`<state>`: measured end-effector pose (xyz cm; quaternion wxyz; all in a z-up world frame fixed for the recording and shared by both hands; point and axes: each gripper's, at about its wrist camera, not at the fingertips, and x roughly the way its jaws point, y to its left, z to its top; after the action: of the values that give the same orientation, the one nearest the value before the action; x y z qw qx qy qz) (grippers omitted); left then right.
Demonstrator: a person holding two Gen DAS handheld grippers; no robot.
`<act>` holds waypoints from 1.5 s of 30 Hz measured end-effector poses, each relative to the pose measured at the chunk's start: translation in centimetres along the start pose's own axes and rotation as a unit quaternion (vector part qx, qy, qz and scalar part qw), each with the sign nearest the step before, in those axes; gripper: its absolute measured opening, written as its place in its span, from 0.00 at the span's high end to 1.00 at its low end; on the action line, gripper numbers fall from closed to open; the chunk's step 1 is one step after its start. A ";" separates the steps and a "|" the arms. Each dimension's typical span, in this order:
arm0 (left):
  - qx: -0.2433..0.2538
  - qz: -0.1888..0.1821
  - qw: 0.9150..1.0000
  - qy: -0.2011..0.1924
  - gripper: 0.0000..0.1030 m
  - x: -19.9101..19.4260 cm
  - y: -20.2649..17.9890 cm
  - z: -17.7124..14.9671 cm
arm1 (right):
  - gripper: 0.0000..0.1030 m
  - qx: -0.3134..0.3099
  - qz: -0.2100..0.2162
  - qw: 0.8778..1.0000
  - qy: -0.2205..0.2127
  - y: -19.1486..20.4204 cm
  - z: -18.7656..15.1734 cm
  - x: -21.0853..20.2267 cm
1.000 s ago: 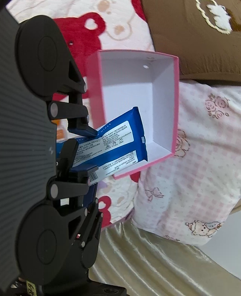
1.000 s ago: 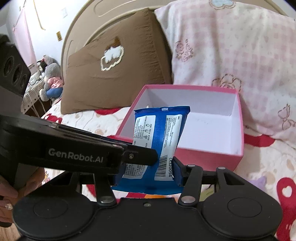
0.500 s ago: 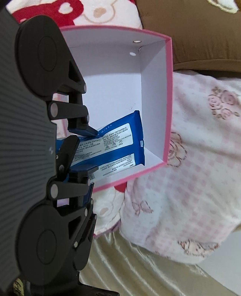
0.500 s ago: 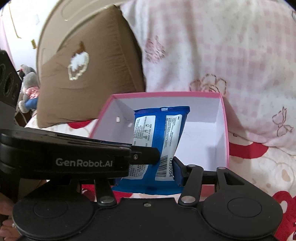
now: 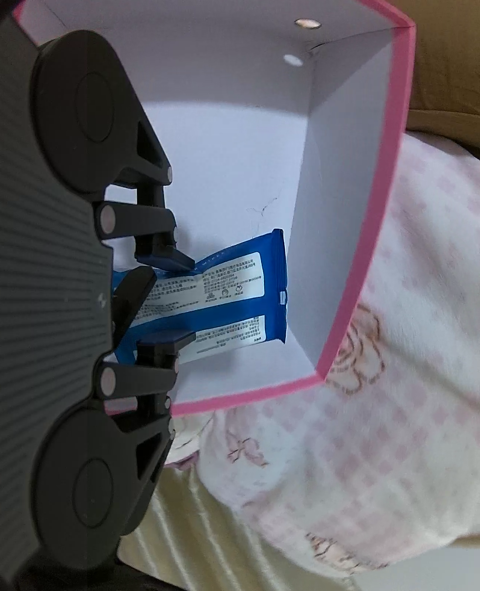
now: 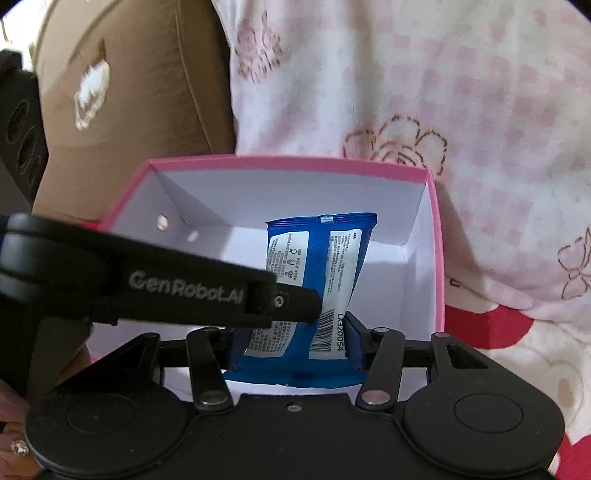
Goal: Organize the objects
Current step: 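Carry the packet over the pink box and lower it inside, then open the left tool to release the packet in the box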
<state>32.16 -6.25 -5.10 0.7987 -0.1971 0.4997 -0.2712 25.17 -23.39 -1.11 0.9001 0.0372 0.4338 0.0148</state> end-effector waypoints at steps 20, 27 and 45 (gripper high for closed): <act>-0.083 0.031 0.995 0.046 0.72 4.2 2.9 1.6 | 0.46 -0.061 -0.045 0.995 0.066 1.5 1.2 5.8; -0.109 0.044 0.992 0.054 0.77 4.3 4.1 1.4 | 0.39 -0.072 -0.006 0.995 0.071 0.5 0.6 5.6; -0.108 0.057 0.989 0.078 0.77 5.3 4.5 2.2 | 0.67 -0.115 -0.007 0.990 0.083 1.1 -1.1 4.8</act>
<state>37.11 -6.05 -10.49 0.7454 -0.2320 0.5971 -0.1845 27.32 -21.93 -5.40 0.8592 -0.0715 0.5029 0.0611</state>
